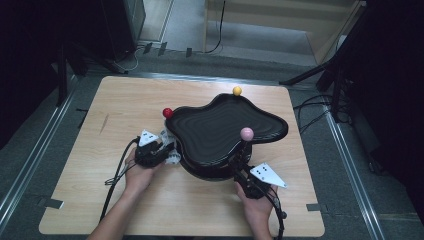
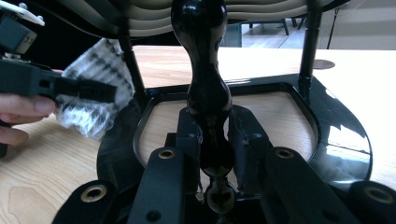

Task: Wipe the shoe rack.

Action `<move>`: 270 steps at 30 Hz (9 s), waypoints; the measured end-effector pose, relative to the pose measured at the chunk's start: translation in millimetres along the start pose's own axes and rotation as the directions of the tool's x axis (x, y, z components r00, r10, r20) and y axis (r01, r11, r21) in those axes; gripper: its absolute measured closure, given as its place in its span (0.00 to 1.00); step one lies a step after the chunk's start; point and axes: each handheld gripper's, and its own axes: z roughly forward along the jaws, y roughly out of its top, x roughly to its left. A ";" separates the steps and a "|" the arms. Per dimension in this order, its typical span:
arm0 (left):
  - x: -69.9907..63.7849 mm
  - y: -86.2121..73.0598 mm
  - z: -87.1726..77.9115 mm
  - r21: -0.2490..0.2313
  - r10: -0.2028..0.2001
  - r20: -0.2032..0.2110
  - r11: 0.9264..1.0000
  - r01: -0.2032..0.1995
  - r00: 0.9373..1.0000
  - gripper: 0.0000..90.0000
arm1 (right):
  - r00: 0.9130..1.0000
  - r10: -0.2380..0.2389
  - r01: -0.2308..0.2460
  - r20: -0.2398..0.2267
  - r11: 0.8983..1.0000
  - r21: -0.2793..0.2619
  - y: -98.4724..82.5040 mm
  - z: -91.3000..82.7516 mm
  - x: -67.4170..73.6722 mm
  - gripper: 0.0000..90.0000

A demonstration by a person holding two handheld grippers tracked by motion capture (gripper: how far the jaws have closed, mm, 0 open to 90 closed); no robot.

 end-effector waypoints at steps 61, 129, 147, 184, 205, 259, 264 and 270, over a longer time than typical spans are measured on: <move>-118.0 -20.6 15.0 0.025 0.161 0.221 0.985 -0.170 0.962 0.82 | 1.000 0.020 -0.020 -0.009 0.999 0.028 -0.6 -1.9 15.0 0.84; -23.5 -7.6 -7.0 0.086 0.202 -0.065 0.977 -0.196 0.977 0.87 | 0.999 0.027 -0.028 -0.041 0.999 -0.036 16.5 -9.0 16.1 0.84; -145.5 -28.5 8.2 0.058 0.144 0.263 0.985 -0.164 0.954 0.86 | 0.999 0.033 -0.034 -0.039 0.999 -0.033 15.1 -8.7 16.6 0.84; -27.2 -4.0 12.8 0.021 0.203 -0.009 0.979 -0.203 0.979 0.85 | 0.999 0.014 -0.015 -0.038 1.000 -0.021 15.1 -9.1 14.8 0.85; -23.3 -27.3 -23.5 -0.001 0.374 0.004 0.928 -0.374 0.928 0.84 | 0.999 0.022 -0.022 -0.033 1.000 -0.010 17.3 -8.5 9.7 0.85; -85.8 -30.2 -17.6 0.075 0.235 0.206 0.964 -0.255 0.950 0.83 | 0.998 0.039 -0.040 -0.040 0.999 -0.006 17.4 -8.1 9.5 0.85; -51.8 -25.8 -23.8 0.069 0.190 0.133 0.977 -0.200 0.973 0.84 | 0.998 0.040 -0.041 -0.039 0.999 -0.006 17.3 -8.1 9.6 0.85; -0.2 -22.0 -31.9 0.081 0.112 0.020 0.990 -0.114 0.993 0.83 | 0.998 0.037 -0.038 -0.040 0.999 -0.007 17.3 -8.1 9.3 0.85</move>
